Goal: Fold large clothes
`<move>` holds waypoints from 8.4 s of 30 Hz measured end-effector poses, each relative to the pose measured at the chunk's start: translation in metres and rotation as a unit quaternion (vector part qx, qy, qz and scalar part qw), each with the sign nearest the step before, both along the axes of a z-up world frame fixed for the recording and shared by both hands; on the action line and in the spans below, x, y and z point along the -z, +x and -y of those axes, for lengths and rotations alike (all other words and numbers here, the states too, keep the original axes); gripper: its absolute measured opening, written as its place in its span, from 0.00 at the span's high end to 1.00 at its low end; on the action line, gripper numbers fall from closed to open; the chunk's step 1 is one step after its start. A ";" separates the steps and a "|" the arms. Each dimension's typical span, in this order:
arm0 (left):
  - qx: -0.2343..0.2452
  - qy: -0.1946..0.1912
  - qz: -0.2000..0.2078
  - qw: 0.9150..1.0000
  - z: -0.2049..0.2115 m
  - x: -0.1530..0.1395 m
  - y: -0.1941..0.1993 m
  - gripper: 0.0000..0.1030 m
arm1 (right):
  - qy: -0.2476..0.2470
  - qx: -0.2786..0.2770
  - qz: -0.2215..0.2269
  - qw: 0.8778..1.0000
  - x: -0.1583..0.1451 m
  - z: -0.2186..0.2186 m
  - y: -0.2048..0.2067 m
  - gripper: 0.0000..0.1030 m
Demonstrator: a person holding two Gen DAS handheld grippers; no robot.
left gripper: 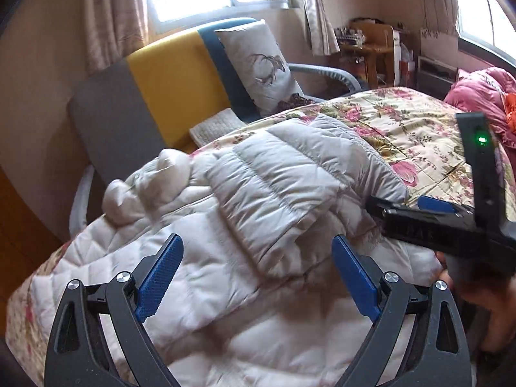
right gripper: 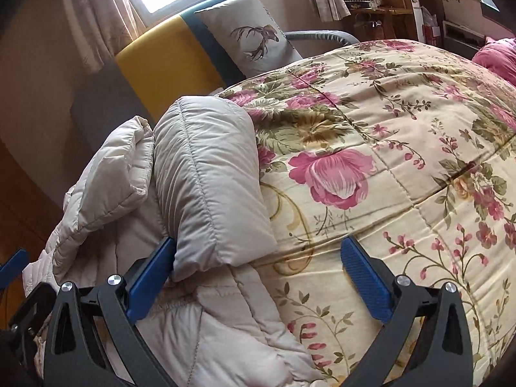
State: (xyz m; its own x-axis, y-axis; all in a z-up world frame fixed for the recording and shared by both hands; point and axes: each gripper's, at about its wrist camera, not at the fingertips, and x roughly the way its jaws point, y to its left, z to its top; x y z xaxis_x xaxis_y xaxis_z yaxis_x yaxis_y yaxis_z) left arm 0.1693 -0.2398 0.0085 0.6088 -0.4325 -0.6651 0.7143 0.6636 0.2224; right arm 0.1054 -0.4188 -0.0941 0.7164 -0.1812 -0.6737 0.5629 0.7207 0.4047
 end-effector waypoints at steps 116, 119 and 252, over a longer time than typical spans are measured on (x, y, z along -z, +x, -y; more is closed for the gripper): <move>-0.245 -0.100 -0.091 0.960 -0.153 0.062 0.130 0.26 | -0.199 -0.186 -0.088 0.958 -0.004 -0.086 0.163 0.02; -0.243 -0.097 -0.087 0.961 -0.153 0.054 0.121 0.22 | -0.194 -0.187 -0.085 0.959 -0.005 -0.084 0.160 0.02; 0.007 -0.514 -0.275 0.812 -0.376 -0.076 -0.176 0.83 | 0.345 -0.419 0.345 0.766 -0.116 -0.063 -0.223 0.81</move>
